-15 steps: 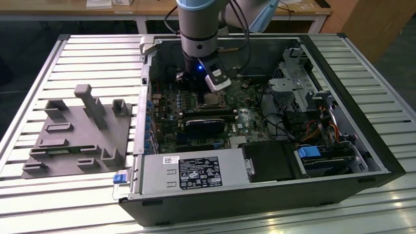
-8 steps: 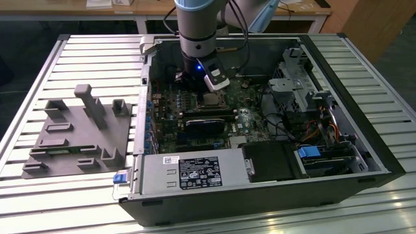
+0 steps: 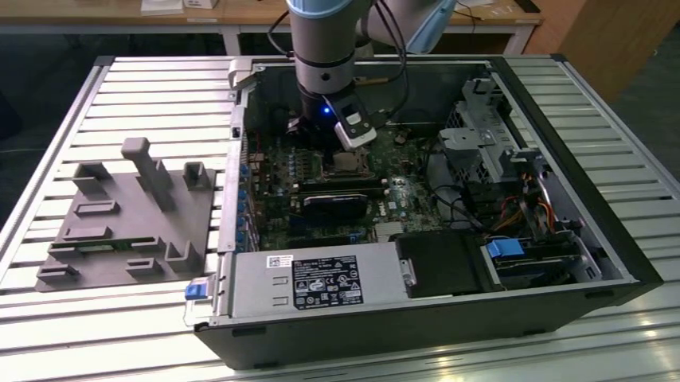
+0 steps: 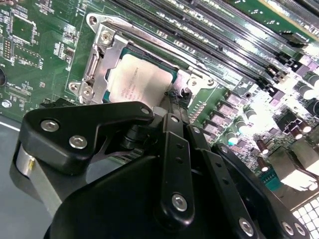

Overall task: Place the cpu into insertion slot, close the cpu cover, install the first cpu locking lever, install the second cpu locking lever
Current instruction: 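Close the cpu cover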

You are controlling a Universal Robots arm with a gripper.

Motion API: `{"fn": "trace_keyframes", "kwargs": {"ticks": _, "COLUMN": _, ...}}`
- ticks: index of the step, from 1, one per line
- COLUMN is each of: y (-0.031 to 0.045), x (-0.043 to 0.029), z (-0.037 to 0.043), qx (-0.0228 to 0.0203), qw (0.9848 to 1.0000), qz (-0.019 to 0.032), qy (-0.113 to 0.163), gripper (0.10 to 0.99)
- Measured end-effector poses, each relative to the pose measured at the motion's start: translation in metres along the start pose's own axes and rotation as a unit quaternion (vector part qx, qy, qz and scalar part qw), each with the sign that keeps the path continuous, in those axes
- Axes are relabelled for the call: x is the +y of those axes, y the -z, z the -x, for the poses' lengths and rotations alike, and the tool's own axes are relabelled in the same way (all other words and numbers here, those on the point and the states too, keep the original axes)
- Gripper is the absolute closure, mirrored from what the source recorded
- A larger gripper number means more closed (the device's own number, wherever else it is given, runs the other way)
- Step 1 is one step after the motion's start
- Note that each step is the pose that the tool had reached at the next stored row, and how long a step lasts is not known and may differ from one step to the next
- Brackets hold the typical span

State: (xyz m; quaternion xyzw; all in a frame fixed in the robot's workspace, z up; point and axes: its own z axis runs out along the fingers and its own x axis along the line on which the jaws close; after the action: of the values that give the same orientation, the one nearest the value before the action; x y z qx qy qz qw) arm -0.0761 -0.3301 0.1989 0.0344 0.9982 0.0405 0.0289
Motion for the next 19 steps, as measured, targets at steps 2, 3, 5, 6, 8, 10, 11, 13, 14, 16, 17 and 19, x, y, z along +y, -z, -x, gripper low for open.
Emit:
{"fn": "trace_keyframes", "kwargs": {"ticks": 2, "y": -0.0002, "x": 0.0002, "z": 0.0022, "qx": 0.0000, "qw": 1.0000, "qz": 0.0001, "qy": 0.000, "gripper": 0.980}}
{"fn": "trace_keyframes", "kwargs": {"ticks": 3, "y": -0.0002, "x": 0.0003, "z": 0.0033, "qx": 0.0000, "qw": 1.0000, "qz": 0.0000, "qy": 0.000, "gripper": 0.980}}
{"fn": "trace_keyframes", "kwargs": {"ticks": 5, "y": -0.0004, "x": 0.0005, "z": 0.0048, "qx": -0.0001, "qw": 1.0000, "qz": 0.0001, "qy": 0.000, "gripper": 0.980}}
{"fn": "trace_keyframes", "kwargs": {"ticks": 6, "y": -0.0004, "x": 0.0006, "z": 0.0050, "qx": 0.0000, "qw": 1.0000, "qz": 0.0001, "qy": 0.000, "gripper": 0.980}}
{"fn": "trace_keyframes", "kwargs": {"ticks": 8, "y": 0.0004, "x": 0.0007, "z": 0.0050, "qx": 0.0001, "qw": 1.0000, "qz": 0.0000, "qy": 0.000, "gripper": 0.980}}
{"fn": "trace_keyframes", "kwargs": {"ticks": 10, "y": 0.0021, "x": 0.0008, "z": 0.0052, "qx": 0.0001, "qw": 1.0000, "qz": 0.0001, "qy": 0.000, "gripper": 0.980}}
{"fn": "trace_keyframes", "kwargs": {"ticks": 11, "y": 0.0035, "x": 0.0009, "z": 0.0053, "qx": 0.0001, "qw": 1.0000, "qz": 0.0000, "qy": 0.000, "gripper": 0.980}}
{"fn": "trace_keyframes", "kwargs": {"ticks": 13, "y": 0.0067, "x": 0.0012, "z": 0.0054, "qx": 0.0001, "qw": 1.0000, "qz": 0.0000, "qy": 0.000, "gripper": 0.980}}
{"fn": "trace_keyframes", "kwargs": {"ticks": 14, "y": 0.0081, "x": 0.0013, "z": 0.0055, "qx": 0.0001, "qw": 1.0000, "qz": 0.0000, "qy": 0.000, "gripper": 0.980}}
{"fn": "trace_keyframes", "kwargs": {"ticks": 16, "y": 0.0088, "x": 0.0014, "z": 0.0057, "qx": 0.0000, "qw": 1.0000, "qz": 0.0000, "qy": 0.000, "gripper": 0.980}}
{"fn": "trace_keyframes", "kwargs": {"ticks": 17, "y": 0.0088, "x": 0.0015, "z": 0.0064, "qx": 0.0000, "qw": 1.0000, "qz": -0.0002, "qy": 0.000, "gripper": 0.980}}
{"fn": "trace_keyframes", "kwargs": {"ticks": 19, "y": 0.0086, "x": 0.0017, "z": 0.0101, "qx": 0.0002, "qw": 1.0000, "qz": -0.0008, "qy": 0.000, "gripper": 0.980}}
